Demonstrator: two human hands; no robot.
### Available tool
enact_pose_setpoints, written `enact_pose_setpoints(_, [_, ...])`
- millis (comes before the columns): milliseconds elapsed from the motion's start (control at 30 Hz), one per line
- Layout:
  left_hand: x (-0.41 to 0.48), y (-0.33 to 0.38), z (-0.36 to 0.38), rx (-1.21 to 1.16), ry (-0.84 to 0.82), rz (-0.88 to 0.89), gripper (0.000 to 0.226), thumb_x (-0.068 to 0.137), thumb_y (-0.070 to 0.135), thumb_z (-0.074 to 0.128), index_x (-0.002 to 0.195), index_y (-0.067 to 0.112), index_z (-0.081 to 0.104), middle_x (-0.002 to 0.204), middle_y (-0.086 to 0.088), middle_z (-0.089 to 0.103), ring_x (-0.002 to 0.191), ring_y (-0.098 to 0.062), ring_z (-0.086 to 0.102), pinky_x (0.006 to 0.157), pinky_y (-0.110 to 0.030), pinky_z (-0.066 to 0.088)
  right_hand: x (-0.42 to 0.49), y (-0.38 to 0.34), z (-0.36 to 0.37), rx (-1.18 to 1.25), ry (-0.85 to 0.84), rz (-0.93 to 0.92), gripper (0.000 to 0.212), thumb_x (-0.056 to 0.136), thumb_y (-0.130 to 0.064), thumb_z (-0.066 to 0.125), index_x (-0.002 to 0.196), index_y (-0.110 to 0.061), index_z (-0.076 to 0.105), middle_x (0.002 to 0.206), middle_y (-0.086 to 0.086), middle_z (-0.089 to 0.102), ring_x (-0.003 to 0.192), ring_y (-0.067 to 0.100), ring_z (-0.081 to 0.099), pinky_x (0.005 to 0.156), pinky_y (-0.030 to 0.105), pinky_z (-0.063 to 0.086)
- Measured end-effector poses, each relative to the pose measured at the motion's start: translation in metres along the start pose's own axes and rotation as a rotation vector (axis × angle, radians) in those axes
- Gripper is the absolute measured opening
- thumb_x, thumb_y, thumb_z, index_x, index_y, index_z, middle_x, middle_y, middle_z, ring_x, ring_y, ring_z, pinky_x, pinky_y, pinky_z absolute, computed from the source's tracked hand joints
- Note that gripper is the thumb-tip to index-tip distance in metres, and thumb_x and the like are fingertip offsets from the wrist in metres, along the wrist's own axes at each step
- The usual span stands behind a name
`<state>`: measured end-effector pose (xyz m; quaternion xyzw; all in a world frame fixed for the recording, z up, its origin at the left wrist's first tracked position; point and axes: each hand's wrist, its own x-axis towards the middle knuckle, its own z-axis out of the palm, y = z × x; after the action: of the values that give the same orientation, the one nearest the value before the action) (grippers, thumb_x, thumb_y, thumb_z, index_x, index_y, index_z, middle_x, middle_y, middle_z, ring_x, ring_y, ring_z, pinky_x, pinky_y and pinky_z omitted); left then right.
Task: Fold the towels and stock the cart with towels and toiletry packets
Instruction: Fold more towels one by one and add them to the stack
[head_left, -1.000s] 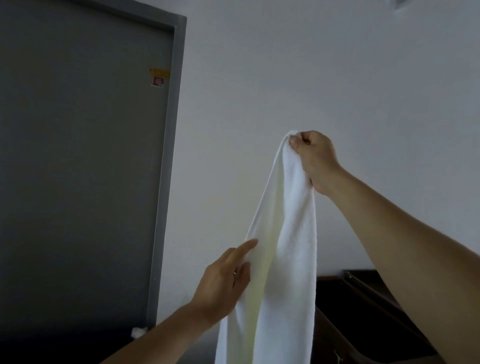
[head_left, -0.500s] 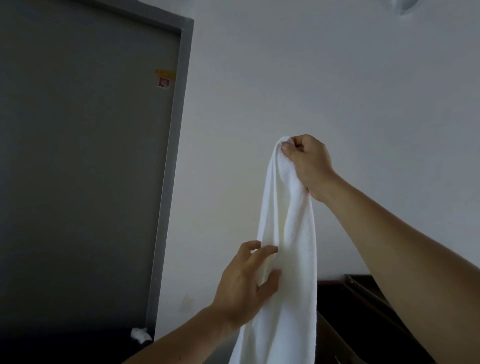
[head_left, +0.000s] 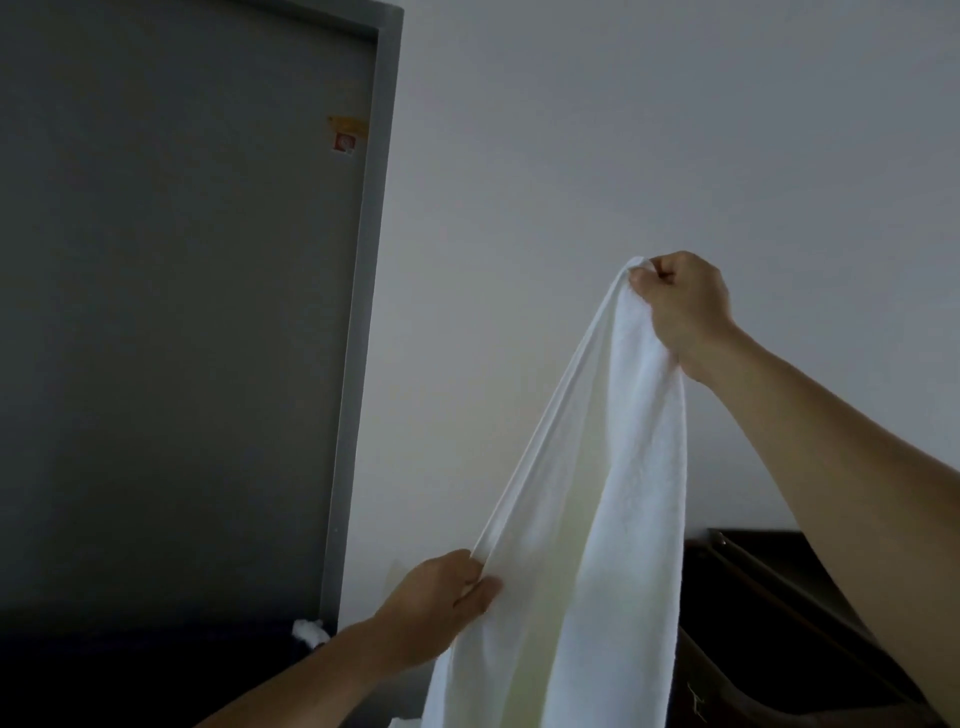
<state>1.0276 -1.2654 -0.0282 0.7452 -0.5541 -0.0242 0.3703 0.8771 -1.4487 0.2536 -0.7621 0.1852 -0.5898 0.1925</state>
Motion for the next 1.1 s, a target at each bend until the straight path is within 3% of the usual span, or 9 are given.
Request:
enact_pose_setpoints(133, [-0.004,-0.022,0.008,0.016,-0.023,-0.065,0.035,0.101,0.040,0.052,0.073,0.019,0.047,0.075,0.005,0.048,0.065,-0.006,0.048,0.062,-0.020,0.037,0.004,0.007,-0.005,-0.019,0.019,0.022,0.039,0.096,-0.024,0.057,0.097,0.015,0.059,0.077,0.008,0.047,0.070,0.020,0.044,0.066,0.030,0.035])
enact_pose_setpoints(233, [-0.005,-0.028,0.004,-0.097,0.003,-0.089,0.037,0.101,0.036,0.054,0.071,0.014,0.049,0.070,0.005,0.045,0.059,-0.004,0.041,0.059,-0.020,0.033,0.002,0.015,-0.010,-0.072,0.017,0.022,0.036,0.096,-0.023,0.056,0.072,0.004,0.051,0.068,0.007,0.039,0.062,0.020,0.038,0.062,0.031,0.029])
enact_pose_setpoints(400, [-0.013,-0.038,-0.013,-0.086,-0.027,-0.033,0.030,0.105,0.031,0.047,0.102,0.009,0.067,0.091,-0.004,0.069,0.078,-0.016,0.062,0.075,-0.028,0.049,-0.001,0.038,-0.029,-0.140,-0.041,0.062,0.037,0.097,-0.025,0.056,0.065,-0.011,0.043,0.060,0.003,0.031,0.053,0.017,0.029,0.056,0.032,0.024])
enact_pose_setpoints(533, [-0.018,-0.034,-0.020,-0.020,-0.054,0.054,0.025,0.106,0.027,0.041,0.114,0.021,0.063,0.094,0.001,0.070,0.078,-0.005,0.063,0.077,-0.029,0.050,0.001,0.051,-0.040,-0.110,-0.062,0.127,0.043,0.098,-0.026,0.058,0.093,0.016,0.056,0.074,0.007,0.043,0.066,0.021,0.038,0.063,0.032,0.031])
enact_pose_setpoints(667, [-0.020,-0.031,-0.018,-0.052,-0.030,0.087,0.026,0.107,0.024,0.039,0.128,0.032,0.051,0.098,0.004,0.070,0.088,-0.012,0.066,0.082,-0.030,0.051,0.005,0.057,-0.044,-0.092,-0.042,0.145,0.036,0.098,-0.028,0.059,0.104,0.007,0.064,0.075,0.006,0.053,0.068,0.019,0.048,0.066,0.029,0.039])
enact_pose_setpoints(800, [-0.020,-0.032,-0.019,-0.182,-0.004,0.035,0.042,0.106,0.027,0.040,0.135,0.054,0.026,0.077,0.003,0.065,0.068,-0.006,0.060,0.068,-0.020,0.049,0.009,0.058,-0.044,-0.067,-0.007,0.129,0.039,0.098,-0.026,0.059,0.104,0.012,0.061,0.079,0.020,0.051,0.075,0.022,0.047,0.070,0.032,0.038])
enact_pose_setpoints(867, [-0.017,-0.033,-0.022,-0.258,0.012,-0.055,0.035,0.105,0.030,0.044,0.130,0.052,0.034,0.083,-0.004,0.068,0.073,-0.009,0.063,0.074,-0.026,0.052,0.010,0.061,-0.044,-0.073,0.004,0.133,0.039,0.098,-0.027,0.059,0.103,0.011,0.061,0.080,0.010,0.051,0.074,0.021,0.046,0.068,0.030,0.038])
enact_pose_setpoints(967, [-0.014,-0.031,-0.031,-0.251,0.044,-0.153,0.013,0.102,0.033,0.053,0.093,0.030,0.061,0.084,0.002,0.070,0.075,-0.009,0.062,0.075,-0.035,0.053,0.010,0.063,-0.046,-0.090,0.017,0.147,0.028,0.098,-0.030,0.060,0.100,-0.002,0.066,0.081,0.004,0.060,0.078,0.021,0.056,0.062,0.023,0.039])
enact_pose_setpoints(1100, [-0.009,-0.028,-0.046,-0.394,0.132,-0.286,0.022,0.099,0.031,0.060,0.083,0.023,0.073,0.082,-0.003,0.073,0.075,-0.025,0.067,0.072,-0.038,0.055,0.010,0.070,-0.054,-0.153,0.046,0.167,0.041,0.099,-0.028,0.059,0.103,0.013,0.061,0.105,0.033,0.064,0.076,0.041,0.057,0.067,0.034,0.046])
